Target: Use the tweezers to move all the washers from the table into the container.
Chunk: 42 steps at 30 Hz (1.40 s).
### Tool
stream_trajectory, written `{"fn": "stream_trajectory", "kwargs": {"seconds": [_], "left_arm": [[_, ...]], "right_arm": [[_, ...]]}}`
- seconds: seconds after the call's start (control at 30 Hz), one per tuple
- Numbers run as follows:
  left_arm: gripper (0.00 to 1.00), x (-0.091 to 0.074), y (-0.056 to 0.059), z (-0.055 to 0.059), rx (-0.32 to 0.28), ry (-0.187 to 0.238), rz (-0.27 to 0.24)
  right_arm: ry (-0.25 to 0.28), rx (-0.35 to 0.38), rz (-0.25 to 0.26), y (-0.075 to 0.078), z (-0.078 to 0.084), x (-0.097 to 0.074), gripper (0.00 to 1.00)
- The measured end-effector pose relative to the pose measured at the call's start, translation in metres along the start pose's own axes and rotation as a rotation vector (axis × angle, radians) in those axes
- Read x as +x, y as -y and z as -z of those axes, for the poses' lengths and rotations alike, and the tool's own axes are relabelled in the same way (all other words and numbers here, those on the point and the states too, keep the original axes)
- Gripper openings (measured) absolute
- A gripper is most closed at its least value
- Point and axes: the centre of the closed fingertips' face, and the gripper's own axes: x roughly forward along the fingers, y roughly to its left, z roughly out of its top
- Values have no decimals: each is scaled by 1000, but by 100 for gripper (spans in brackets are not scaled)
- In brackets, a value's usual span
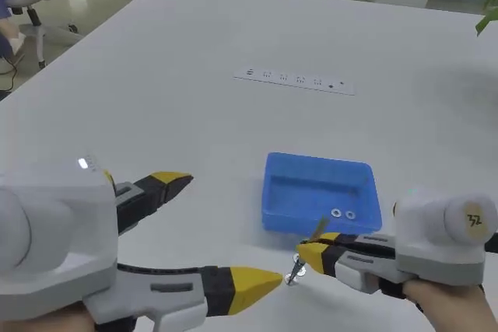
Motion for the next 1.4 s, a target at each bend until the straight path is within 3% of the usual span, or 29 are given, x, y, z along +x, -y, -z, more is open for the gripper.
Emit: {"fn": "stream_trajectory", "kwargs": {"seconds": [0.4, 0.63, 0.83, 1.0, 1.23, 1.4], "left_arm": [[92, 2, 2, 0, 3, -3, 8], [92, 3, 2, 0, 5, -3, 11], [91, 3, 2, -1, 6, -2, 11], [91, 2, 3, -1, 8, -3, 11], [91, 2, 2, -1, 3, -1, 9], [91, 3, 3, -2, 5, 1, 13]], "right_arm": [[-77, -278, -45, -25, 9, 3, 3], [-105, -398, -77, -38, 15, 6, 4], [-114, -503, -56, -38, 13, 10, 2], [-117, -482, -48, -33, 6, 7, 2], [-20, -444, -33, -34, -29, -8, 2], [78, -391, -10, -25, -63, -20, 2]]}}
